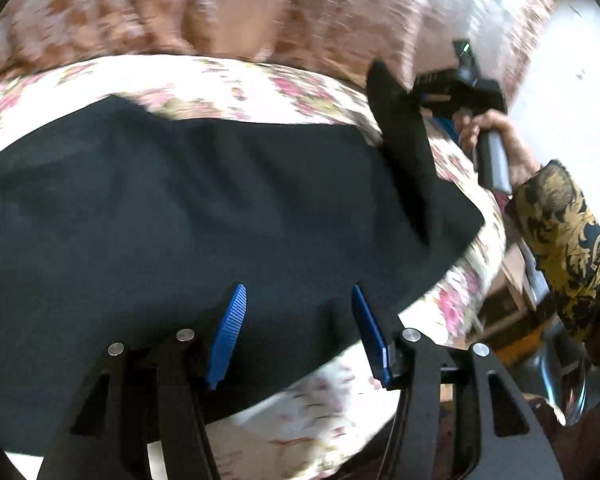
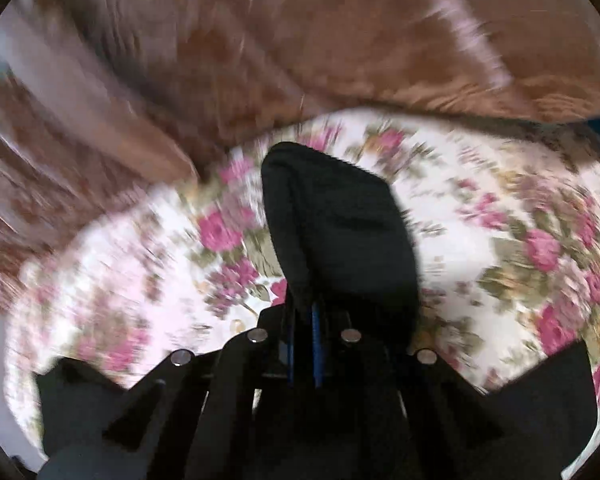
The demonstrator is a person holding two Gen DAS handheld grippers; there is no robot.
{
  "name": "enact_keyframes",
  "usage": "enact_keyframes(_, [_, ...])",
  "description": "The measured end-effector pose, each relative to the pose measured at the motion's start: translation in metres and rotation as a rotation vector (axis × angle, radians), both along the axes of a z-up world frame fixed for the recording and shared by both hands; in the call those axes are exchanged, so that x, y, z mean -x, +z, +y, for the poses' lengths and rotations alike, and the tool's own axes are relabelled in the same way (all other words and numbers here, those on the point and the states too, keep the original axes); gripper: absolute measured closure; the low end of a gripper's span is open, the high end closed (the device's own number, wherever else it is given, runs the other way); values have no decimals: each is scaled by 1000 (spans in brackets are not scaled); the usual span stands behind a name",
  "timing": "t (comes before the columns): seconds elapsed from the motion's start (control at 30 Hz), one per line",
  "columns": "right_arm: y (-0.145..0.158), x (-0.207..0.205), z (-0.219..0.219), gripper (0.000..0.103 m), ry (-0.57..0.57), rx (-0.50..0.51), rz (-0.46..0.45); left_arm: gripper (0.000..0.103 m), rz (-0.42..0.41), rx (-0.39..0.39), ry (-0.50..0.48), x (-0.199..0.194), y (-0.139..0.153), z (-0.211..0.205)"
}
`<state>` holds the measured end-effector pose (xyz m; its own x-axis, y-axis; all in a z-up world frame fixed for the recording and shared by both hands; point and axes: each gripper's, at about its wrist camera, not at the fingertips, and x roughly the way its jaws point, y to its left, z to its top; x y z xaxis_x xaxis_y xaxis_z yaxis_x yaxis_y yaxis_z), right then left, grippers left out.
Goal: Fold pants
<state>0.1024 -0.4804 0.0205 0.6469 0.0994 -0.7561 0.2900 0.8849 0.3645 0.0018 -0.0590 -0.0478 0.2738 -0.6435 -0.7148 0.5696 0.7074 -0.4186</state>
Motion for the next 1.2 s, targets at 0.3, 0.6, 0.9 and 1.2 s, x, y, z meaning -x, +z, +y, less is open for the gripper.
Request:
enact_keyframes(0.3, [4,129,-75,98,-194,-193,-114,34,-86,-54,-269,33,6,-81])
enact_keyframes(0.6, [-78,189,-112,98,-341,-357,-54,39,-65,-123,-288,25,-21,-112])
enact_keyframes(0.9, [-83,189,-138,44,-399,-350,-82,65,-97,-146,-293,24,-22,-112])
enact_keyframes(1.2, [-64,179,-147,94,-366,-248,-45,103,-111,-108,-322,23,-15,-113])
